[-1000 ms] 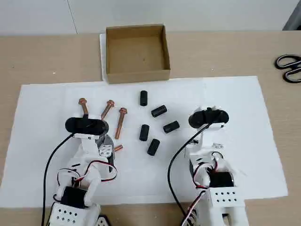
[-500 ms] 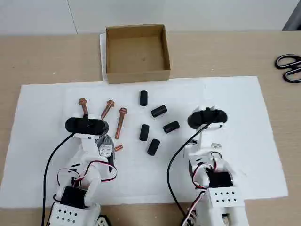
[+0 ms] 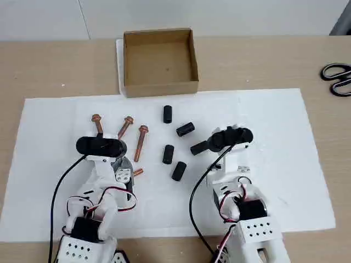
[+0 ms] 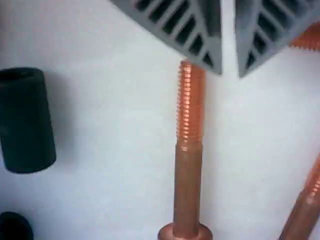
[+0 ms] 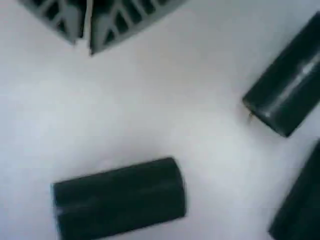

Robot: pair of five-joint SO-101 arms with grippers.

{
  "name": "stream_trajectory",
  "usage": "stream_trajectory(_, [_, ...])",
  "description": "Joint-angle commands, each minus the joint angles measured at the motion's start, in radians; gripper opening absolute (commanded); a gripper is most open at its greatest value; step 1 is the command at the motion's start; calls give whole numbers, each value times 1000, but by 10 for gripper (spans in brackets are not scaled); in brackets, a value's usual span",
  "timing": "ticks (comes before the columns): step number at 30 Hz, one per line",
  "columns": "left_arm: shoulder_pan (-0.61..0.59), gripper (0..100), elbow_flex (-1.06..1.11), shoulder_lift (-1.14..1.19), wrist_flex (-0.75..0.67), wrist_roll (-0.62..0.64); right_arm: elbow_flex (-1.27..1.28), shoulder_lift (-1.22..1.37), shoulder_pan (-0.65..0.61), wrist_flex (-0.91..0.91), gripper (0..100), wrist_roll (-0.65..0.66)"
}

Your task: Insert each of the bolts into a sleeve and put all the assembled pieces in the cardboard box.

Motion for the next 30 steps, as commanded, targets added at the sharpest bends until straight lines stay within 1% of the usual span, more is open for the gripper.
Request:
stream_trajectory(1, [0, 9, -42, -9, 2, -6, -6, -12, -7, -28, 4, 9])
stream_trajectory(16, [3, 9, -42, -9, 2, -9, -8, -12, -1, -24, 4, 6])
stream_trajectory(18, [8, 10, -42, -9, 2, -55, -11, -12, -1, -18, 5, 6])
stream_trajectory(20, [0, 10, -53, -9, 2, -150, -44, -12, 1, 30, 6, 8])
stream_trajectory(21, [0, 9, -73, -8, 6, -170, -81, -10, 8, 73, 7, 8])
stream_trajectory(23, [0, 9, -127, -5, 21, -150, -170, -2, 35, 154, 7, 8])
stream_trajectory(27, [8, 9, -257, -2, 92, -51, -324, -2, 90, 269, 7, 9])
stream_trajectory(30, [6, 8, -328, -2, 152, -44, -408, -2, 105, 349, 7, 8])
